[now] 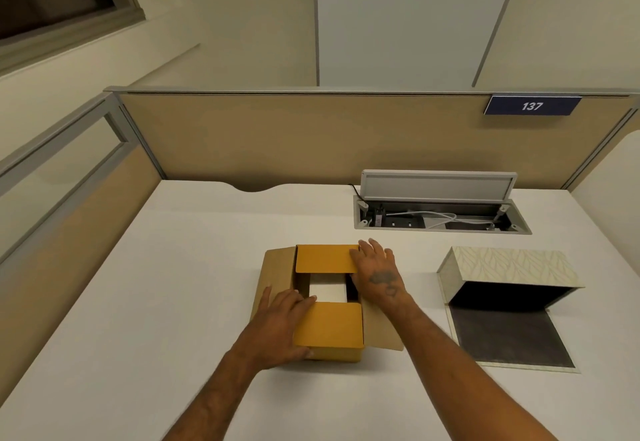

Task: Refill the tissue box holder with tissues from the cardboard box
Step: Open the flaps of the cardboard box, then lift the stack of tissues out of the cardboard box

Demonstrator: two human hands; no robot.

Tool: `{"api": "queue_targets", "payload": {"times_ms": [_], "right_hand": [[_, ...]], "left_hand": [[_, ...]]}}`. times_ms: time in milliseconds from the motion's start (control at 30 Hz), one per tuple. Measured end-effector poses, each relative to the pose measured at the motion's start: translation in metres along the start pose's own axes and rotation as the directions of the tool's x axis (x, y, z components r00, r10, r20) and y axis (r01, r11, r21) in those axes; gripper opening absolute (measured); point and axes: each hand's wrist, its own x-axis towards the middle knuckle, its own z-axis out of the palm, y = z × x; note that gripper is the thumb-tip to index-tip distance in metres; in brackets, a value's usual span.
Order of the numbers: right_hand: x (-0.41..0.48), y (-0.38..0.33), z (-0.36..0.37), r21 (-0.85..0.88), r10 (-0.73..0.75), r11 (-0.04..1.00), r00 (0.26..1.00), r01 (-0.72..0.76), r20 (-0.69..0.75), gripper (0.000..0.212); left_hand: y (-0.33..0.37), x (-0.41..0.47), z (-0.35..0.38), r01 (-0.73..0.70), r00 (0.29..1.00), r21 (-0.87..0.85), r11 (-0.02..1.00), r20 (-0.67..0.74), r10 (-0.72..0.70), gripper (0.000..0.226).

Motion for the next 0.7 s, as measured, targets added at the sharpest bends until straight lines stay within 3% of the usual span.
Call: {"api": "queue_targets", "payload": {"times_ms": [100,233,333,433,533,633,700], "right_hand": [[0.007,0.006,-0.009,0.076,0.018,0.997,0.989,-0.007,-0.147,0.037],[0.023,0.008,-0.032,0.128,0.138,0.987,0.933,-0.101,-0.332,0.028],[0.038,0.002,-0.044,0.202,0.183,0.972,0.927,-0.121,-0.327,0.029],[0.055,-0.003,-0.046,0.273,0.207,0.952,0.949,-0.138,-0.240,0.023],[0.067,-0.006,-0.041,0.296,0.134,0.952,0.978,-0.082,-0.158,0.022],[0.070,-0.006,-0.031,0.256,0.058,0.965,0.998,-0.053,-0.013,0.043],[0.072,-0.005,-0.020,0.211,0.025,0.977,0.999,-0.035,0.046,0.049]], "left_hand": [[0.002,-0.004,-0.009,-0.034,0.995,-0.033,0.999,-0.099,0.031,0.088],[0.017,-0.024,-0.023,-0.057,0.978,-0.214,0.975,-0.210,0.011,0.058],[0.027,-0.039,-0.034,-0.015,0.987,-0.464,0.886,-0.146,-0.060,0.028],[0.025,-0.046,-0.036,0.096,0.992,-0.666,0.740,0.005,-0.124,0.035],[0.020,-0.048,-0.029,0.137,0.990,-0.576,0.806,0.088,-0.106,0.024],[0.017,-0.049,-0.019,0.181,0.980,-0.409,0.895,0.149,-0.130,0.060],[0.017,-0.048,-0.009,0.128,0.991,-0.351,0.928,0.070,-0.110,0.068]]}}
